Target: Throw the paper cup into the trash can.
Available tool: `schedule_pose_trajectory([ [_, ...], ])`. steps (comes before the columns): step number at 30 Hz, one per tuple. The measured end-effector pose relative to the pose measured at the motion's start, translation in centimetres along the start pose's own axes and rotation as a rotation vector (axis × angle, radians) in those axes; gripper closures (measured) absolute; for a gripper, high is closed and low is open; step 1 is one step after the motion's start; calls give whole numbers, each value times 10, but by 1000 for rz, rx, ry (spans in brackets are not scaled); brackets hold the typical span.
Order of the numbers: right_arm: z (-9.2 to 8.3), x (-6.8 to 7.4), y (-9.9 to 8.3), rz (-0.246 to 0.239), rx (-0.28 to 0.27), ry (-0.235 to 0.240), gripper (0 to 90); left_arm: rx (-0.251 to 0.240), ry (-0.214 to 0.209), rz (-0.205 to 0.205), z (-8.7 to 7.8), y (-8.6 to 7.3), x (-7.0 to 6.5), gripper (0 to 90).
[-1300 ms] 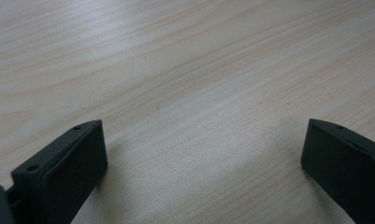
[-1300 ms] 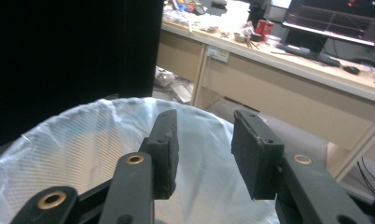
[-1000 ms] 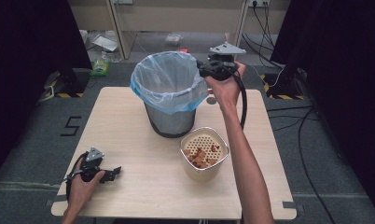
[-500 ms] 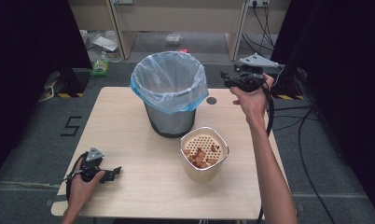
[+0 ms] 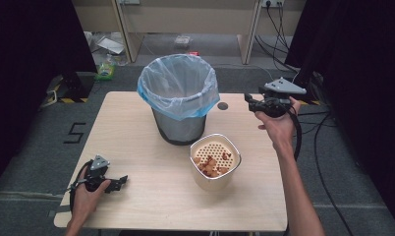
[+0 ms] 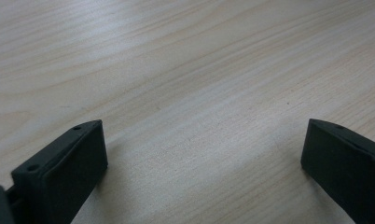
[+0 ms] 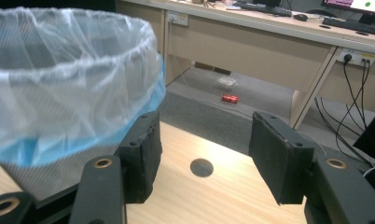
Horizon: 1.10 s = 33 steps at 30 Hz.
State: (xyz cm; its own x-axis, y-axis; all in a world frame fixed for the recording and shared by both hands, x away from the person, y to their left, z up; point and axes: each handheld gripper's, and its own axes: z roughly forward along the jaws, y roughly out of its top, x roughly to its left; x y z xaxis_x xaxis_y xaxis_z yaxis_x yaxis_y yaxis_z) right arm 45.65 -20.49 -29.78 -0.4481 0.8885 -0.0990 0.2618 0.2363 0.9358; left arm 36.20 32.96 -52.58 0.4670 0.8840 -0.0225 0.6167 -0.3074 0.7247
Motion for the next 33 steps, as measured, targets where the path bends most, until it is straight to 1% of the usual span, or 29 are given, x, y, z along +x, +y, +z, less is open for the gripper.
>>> schedule_pose_trajectory([
  [1,-2,0,-5,2,-2,4,439,1,0,1,0,0,0,0],
  [3,-5,0,-14,0,11,9,437,1,0,1,0,0,0,0],
  [5,-9,-1,-24,-9,24,3,437,1,0,0,0,0,0,0],
  [7,-11,-1,-34,-7,38,-5,437,1,0,1,0,0,0,0],
  [11,-14,-2,-55,5,63,2,437,0,0,0,0,0,0,0],
  [16,-18,-4,-77,15,88,-15,428,0,0,0,0,0,0,0],
  [19,-22,-5,-90,29,97,-19,424,-1,1,-1,0,0,0,0],
  [21,-24,-5,-99,46,94,-24,422,-1,0,-2,0,0,0,0],
  [25,-25,-4,-121,73,118,-34,415,-1,1,-2,0,0,0,0],
  [26,-25,-4,-121,73,118,-34,415,-1,1,-2,0,0,0,0],
  [27,-25,-4,-126,74,123,-40,413,-1,1,-2,0,0,0,0],
  [28,-25,-4,-137,86,138,-37,412,-1,1,-2,0,0,0,0],
  [29,-25,-4,-137,86,138,-37,412,-1,1,-2,0,0,0,0],
  [30,-25,-4,-143,95,139,-40,413,-1,1,-2,0,0,0,0],
  [31,-22,-5,-154,101,185,-38,410,-2,1,-2,0,0,0,0],
  [32,-22,-5,-154,101,185,-38,410,-2,1,-2,0,0,0,0],
  [33,-21,-7,-163,110,201,-54,408,-2,1,-2,0,0,0,0],
])
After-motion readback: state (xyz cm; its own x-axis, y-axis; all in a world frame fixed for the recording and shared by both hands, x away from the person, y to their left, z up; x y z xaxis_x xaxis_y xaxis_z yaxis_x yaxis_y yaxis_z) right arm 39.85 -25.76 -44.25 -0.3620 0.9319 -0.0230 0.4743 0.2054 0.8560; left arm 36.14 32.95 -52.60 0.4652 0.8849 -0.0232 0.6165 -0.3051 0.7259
